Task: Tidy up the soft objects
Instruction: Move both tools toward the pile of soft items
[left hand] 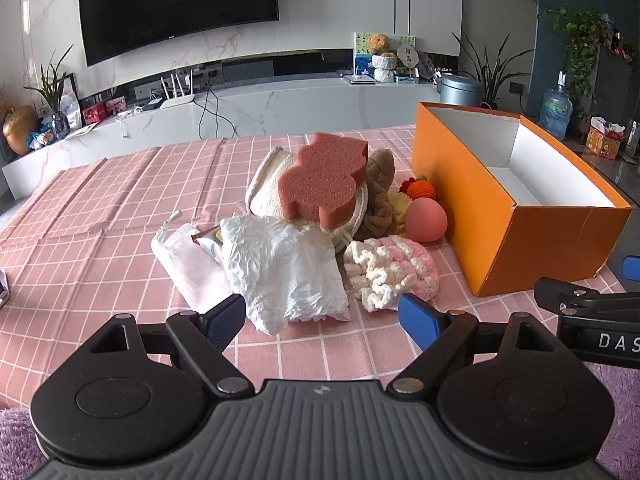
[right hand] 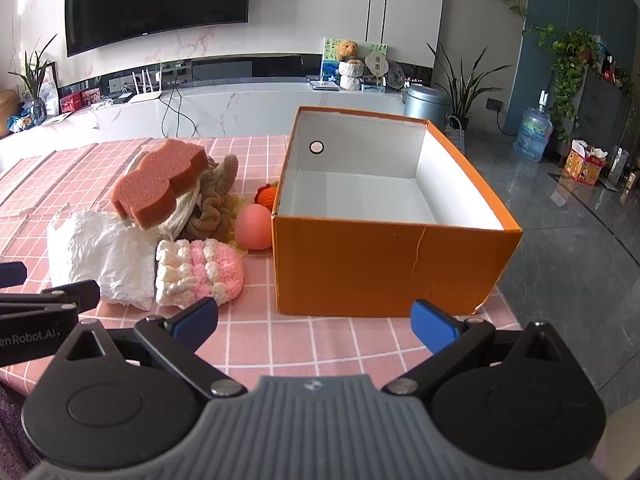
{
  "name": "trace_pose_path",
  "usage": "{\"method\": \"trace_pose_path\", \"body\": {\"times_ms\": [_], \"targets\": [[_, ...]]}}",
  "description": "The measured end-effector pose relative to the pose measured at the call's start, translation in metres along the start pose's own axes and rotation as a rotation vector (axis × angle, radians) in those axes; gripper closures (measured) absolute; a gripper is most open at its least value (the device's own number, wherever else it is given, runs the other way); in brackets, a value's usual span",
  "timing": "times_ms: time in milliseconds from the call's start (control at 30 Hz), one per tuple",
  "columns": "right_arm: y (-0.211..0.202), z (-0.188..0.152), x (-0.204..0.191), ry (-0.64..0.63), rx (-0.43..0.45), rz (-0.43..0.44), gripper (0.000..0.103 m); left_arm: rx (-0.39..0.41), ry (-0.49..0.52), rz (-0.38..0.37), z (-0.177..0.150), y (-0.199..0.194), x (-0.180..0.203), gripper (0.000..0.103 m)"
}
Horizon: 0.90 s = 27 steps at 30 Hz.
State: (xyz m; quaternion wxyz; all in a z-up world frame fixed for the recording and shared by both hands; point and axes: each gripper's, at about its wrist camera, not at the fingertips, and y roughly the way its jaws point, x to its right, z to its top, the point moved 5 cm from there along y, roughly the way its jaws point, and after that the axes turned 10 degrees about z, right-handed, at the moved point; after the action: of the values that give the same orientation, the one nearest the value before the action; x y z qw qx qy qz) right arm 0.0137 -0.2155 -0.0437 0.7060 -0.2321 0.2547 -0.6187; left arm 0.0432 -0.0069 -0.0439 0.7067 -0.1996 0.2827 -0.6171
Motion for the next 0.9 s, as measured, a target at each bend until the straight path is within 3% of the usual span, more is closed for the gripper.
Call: {"method": "trace_pose_path", "body": {"times_ms": [900], "targets": [[0.0046, -0.005, -0.0029, -0.007, -0.024, 0.005, 0.002, -0.007, -0.023, -0.002, -0.0038, -0.001, -0.0047, 0.002]]}}
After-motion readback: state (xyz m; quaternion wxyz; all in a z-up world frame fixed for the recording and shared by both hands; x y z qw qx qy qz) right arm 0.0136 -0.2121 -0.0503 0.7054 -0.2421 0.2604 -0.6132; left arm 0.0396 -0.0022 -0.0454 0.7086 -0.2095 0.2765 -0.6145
